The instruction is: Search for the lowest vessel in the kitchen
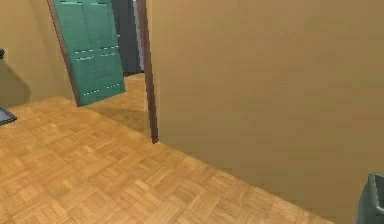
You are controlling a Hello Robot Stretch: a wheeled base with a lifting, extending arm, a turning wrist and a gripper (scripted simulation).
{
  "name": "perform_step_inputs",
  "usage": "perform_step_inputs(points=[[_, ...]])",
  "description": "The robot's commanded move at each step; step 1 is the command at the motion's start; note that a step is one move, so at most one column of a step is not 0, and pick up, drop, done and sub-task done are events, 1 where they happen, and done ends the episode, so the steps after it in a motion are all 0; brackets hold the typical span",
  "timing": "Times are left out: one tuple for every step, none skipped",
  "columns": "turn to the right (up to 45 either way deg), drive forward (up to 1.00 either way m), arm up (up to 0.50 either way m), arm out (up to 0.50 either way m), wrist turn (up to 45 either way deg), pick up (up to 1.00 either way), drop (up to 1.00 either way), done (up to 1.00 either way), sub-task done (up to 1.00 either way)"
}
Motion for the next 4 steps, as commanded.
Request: perform_step_inputs(points=[[3.0, 0.0, 0.0, 0.0, 0.0, 0.0, 0.0, 0.0, 0.0], [0.0, 0.1, 0.0, 0.0, 0.0, 0.0, 0.0, 0.0, 0.0], [0.0, 0.4, 0.0, 0.0, 0.0, 0.0, 0.0, 0.0, 0.0], [-45.0, 0.0, 0.0, 0.0, 0.0, 0.0, 0.0, 0.0, 0.0]])
